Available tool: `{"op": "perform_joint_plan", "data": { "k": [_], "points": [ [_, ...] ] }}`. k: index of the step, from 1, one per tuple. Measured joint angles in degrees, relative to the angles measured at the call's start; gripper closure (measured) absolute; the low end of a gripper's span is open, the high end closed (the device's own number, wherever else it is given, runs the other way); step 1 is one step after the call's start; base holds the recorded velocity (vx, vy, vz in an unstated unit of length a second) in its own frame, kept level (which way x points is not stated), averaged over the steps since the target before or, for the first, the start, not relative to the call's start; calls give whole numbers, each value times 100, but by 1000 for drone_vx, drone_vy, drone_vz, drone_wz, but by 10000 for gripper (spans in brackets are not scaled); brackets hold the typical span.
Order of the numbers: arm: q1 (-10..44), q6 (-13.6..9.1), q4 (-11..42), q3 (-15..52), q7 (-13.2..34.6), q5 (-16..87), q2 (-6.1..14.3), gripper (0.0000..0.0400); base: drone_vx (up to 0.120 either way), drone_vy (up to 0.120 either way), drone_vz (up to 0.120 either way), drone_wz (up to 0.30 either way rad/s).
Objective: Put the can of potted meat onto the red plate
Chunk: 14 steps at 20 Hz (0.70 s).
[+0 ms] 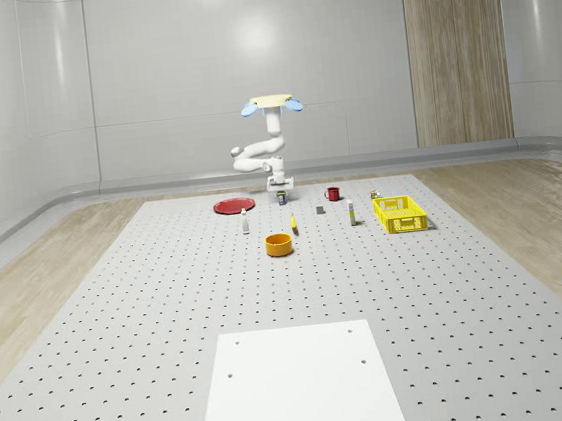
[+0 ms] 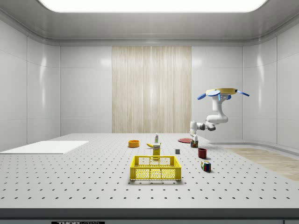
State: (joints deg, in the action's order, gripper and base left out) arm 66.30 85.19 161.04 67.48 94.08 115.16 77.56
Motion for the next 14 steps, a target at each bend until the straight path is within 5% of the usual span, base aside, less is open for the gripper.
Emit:
{"op": "perform_joint_plan", "data": {
  "k": [5, 9, 14],
  "points": [
    [15, -61, 51, 189, 19, -177, 23, 112, 0, 0, 0, 0],
    [31, -154, 117, 463, 84, -440, 38, 112, 0, 0, 110, 0],
    [60, -177, 150, 653, 160, -634, 83, 113, 0, -112, 120, 0]
  ]
}}
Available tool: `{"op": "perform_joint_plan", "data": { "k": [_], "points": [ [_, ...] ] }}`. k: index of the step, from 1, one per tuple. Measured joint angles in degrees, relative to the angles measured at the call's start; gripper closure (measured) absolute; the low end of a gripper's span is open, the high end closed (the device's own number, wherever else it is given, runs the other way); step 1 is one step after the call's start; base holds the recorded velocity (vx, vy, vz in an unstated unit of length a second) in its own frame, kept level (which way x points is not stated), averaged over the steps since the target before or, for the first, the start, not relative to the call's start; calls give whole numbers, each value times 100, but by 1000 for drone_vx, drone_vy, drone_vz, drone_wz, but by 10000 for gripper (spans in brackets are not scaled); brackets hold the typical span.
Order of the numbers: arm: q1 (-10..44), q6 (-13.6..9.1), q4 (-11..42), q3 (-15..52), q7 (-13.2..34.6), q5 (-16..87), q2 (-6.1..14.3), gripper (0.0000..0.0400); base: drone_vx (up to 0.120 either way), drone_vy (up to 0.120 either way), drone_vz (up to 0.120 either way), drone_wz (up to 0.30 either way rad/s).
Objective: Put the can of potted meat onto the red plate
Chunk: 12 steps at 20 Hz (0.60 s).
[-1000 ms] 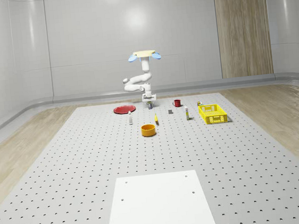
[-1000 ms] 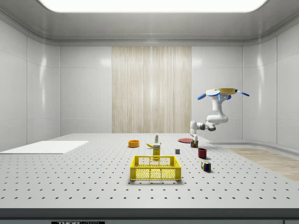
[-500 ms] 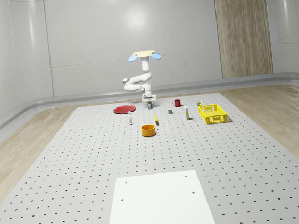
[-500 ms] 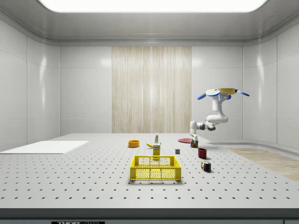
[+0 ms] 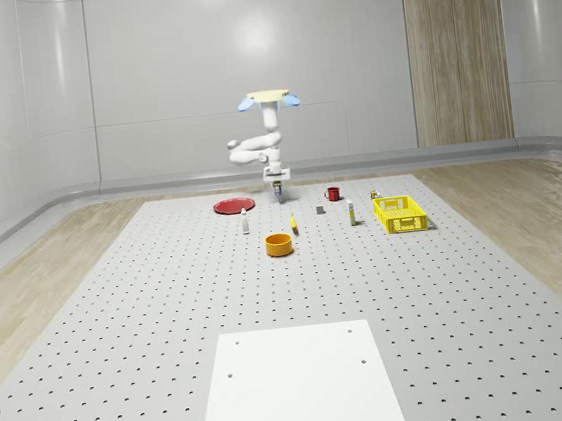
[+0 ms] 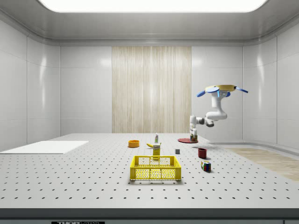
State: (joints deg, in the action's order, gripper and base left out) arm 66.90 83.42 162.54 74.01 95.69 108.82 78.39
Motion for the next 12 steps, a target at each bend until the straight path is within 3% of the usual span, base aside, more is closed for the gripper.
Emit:
{"op": "perform_joint_plan", "data": {
  "k": [2, 12],
  "points": [
    [11, 10, 5, 40, 23, -45, 24, 113, 0, -120, 80, 0],
    [54, 113, 7, 120, 68, -159, 156, 113, 0, -120, 0, 0]
  ]
}}
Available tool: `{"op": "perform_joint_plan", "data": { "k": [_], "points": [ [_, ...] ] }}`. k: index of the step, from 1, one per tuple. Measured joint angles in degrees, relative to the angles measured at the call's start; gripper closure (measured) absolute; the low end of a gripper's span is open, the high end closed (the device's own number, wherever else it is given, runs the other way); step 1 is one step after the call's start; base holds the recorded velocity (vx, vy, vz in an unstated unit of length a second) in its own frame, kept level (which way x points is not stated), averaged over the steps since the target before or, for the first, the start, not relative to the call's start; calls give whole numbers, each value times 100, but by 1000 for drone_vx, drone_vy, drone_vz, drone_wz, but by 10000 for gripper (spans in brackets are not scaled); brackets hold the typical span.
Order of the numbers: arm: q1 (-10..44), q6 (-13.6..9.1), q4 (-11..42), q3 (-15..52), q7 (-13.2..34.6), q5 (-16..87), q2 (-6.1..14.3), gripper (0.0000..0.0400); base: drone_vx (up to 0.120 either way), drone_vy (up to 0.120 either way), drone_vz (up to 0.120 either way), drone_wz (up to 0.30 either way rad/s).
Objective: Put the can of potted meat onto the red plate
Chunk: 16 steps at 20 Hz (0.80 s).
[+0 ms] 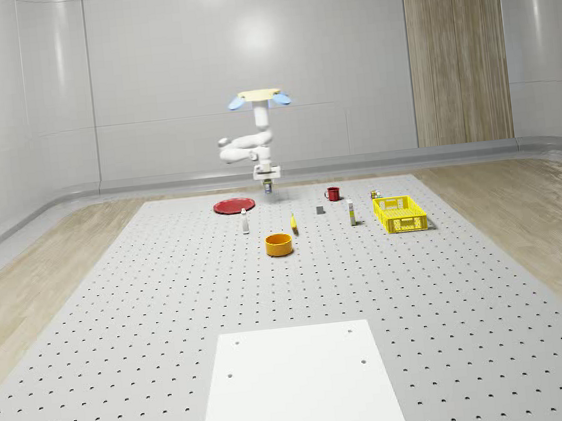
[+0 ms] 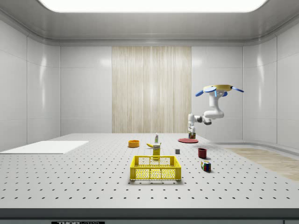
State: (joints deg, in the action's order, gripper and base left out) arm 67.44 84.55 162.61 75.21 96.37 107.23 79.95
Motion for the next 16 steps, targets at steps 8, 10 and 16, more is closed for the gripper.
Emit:
{"op": "perform_joint_plan", "data": {
  "k": [8, 10, 16],
  "points": [
    [29, 93, -5, 22, 36, -51, 103, 113, 0, -120, 0, 0],
    [36, 116, -6, 27, 44, -62, 127, 113, 0, -120, 0, 0],
    [56, 181, -10, 38, 64, -93, 197, 113, 0, -120, -20, 0]
  ]
}}
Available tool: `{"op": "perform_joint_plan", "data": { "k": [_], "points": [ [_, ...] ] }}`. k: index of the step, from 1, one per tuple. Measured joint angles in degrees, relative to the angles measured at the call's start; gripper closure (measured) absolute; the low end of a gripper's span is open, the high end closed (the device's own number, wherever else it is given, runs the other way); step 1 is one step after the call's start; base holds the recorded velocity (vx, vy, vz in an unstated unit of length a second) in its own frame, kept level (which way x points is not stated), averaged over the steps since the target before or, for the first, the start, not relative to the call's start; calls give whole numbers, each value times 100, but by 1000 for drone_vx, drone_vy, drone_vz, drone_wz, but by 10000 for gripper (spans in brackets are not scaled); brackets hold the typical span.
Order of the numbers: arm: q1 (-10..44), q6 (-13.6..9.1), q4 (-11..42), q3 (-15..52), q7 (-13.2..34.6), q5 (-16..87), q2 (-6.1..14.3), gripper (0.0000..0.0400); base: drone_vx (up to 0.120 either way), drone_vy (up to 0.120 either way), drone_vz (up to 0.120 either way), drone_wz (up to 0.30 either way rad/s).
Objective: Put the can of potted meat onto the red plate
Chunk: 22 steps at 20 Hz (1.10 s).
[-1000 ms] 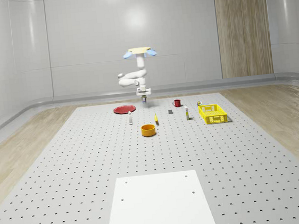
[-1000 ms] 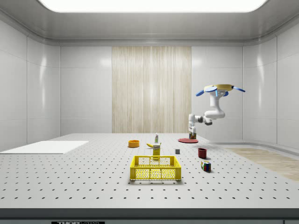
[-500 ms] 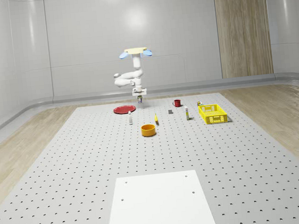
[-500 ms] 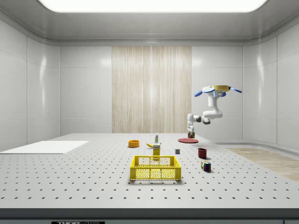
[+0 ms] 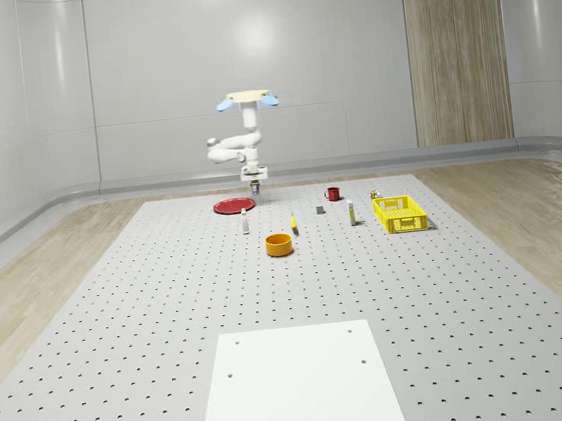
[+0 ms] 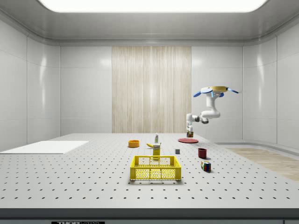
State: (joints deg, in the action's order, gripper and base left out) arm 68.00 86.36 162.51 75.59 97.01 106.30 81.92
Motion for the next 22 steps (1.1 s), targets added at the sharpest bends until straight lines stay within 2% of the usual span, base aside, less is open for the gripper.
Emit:
{"op": "perform_joint_plan", "data": {
  "k": [16, 18, 22],
  "points": [
    [45, 153, -9, 25, 41, -71, 164, 113, 0, -120, -25, 0],
    [50, 170, -10, 27, 45, -78, 183, 113, 0, -120, -100, 0],
    [59, 202, -11, 32, 53, -93, 218, 113, 0, -120, 0, 0]
  ]
}}
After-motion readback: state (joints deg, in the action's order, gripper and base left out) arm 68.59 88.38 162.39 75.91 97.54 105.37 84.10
